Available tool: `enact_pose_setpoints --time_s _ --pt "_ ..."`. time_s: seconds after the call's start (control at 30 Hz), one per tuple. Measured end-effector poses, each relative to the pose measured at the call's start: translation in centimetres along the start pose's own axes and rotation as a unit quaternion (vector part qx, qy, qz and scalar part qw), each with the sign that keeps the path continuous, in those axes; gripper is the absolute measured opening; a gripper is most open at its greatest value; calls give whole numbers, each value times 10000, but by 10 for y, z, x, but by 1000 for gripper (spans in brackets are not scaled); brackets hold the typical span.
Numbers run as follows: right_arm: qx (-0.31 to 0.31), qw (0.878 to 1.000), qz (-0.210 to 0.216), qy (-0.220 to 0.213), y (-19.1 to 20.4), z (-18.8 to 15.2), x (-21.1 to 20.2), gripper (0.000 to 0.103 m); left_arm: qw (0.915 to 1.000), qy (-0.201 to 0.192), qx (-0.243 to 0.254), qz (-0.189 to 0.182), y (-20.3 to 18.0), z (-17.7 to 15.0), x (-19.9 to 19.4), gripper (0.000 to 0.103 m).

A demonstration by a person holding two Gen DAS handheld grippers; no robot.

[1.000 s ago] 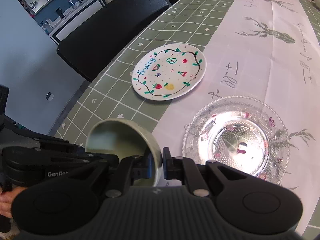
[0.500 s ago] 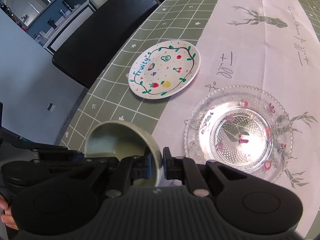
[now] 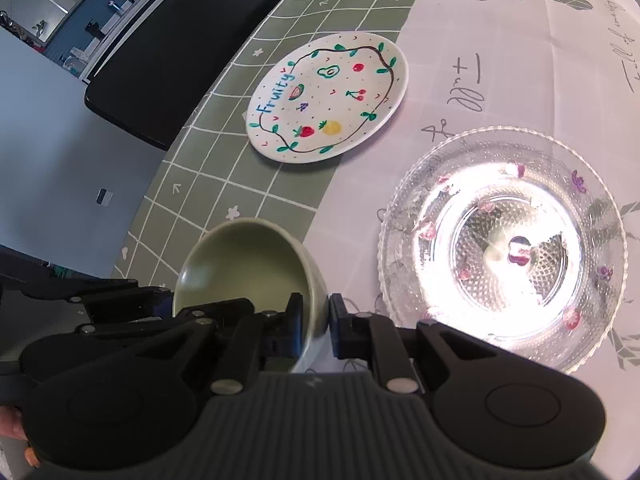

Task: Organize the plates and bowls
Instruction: 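Carry the pale green bowl with both grippers over the blue steel bowl, then lower the green bowl into the blue bowl and open both grippers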

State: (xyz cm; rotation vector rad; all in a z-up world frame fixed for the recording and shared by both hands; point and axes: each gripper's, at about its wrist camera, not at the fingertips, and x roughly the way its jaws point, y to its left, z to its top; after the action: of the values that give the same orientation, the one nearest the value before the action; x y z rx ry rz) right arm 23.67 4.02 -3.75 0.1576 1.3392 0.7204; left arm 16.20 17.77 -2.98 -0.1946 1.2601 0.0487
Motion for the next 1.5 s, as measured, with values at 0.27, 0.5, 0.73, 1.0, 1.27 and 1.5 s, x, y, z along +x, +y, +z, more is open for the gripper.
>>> enact_pose_setpoints --time_s 0.27,0.5,0.73,1.0,1.27,1.5 --pt "177 9996 24 -206 -4 -2 -19 7 9989 -400 128 -187 -5 -1 -22 11" --pt "245 9987 108 -440 3 0 -57 10 9967 -613 45 -523 -7 -1 -49 12" --pt "224 9965 75 -802 17 -14 -103 12 9921 -1063 119 -651 -20 -12 -83 13" --pt "163 9960 123 -868 17 -56 -138 16 9904 -865 308 -1029 -34 -37 -99 14" --pt "318 9972 319 -597 4 -97 -138 17 9909 -575 747 -961 -54 -64 -99 21" --pt "676 9966 417 -235 -14 -112 -118 19 9909 -229 918 -962 -63 -69 -80 24"
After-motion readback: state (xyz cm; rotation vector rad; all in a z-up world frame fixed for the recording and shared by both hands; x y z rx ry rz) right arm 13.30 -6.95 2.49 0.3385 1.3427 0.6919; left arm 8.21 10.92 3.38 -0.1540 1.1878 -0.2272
